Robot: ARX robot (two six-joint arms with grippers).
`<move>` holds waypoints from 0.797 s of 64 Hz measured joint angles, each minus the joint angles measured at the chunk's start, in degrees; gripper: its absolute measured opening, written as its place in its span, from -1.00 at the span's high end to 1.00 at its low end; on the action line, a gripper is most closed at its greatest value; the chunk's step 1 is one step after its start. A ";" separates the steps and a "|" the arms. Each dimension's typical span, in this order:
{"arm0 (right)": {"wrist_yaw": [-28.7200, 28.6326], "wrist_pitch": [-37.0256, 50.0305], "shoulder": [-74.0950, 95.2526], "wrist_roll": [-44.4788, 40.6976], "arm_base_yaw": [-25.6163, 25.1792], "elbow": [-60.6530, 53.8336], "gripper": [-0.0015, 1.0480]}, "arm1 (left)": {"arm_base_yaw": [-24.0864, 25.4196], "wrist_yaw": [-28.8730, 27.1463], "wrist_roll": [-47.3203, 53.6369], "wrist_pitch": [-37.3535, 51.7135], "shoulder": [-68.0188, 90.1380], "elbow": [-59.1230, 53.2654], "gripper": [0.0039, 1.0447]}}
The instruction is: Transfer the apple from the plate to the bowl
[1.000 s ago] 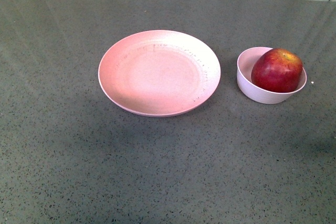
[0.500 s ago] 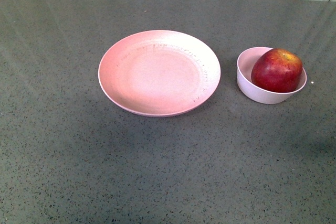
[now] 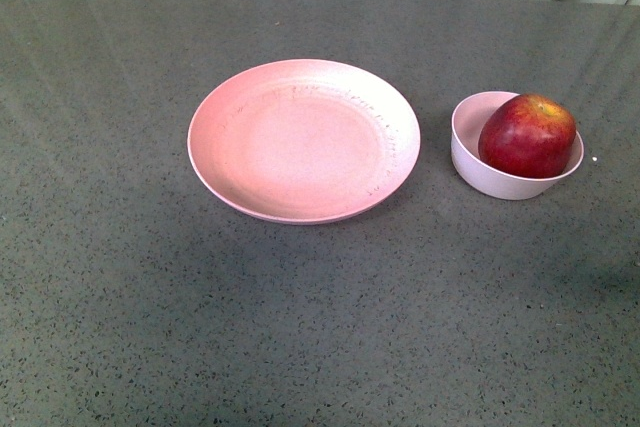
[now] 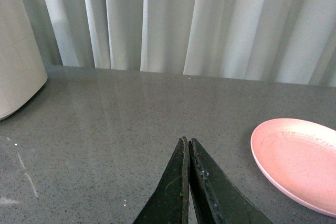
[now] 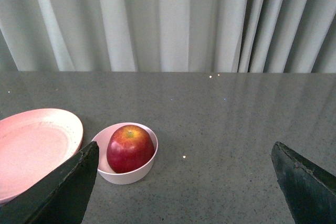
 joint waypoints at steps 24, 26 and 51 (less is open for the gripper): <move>0.00 0.00 0.00 0.00 0.00 0.00 -0.83 | 0.00 0.00 -0.02 0.00 0.00 0.00 0.59; 0.00 0.00 0.00 0.00 0.00 0.00 -0.83 | 0.00 0.02 -0.02 0.00 0.00 0.00 0.49; -0.02 0.00 0.00 0.00 0.00 0.00 -0.83 | 0.00 0.00 -0.02 0.00 0.00 0.00 -0.80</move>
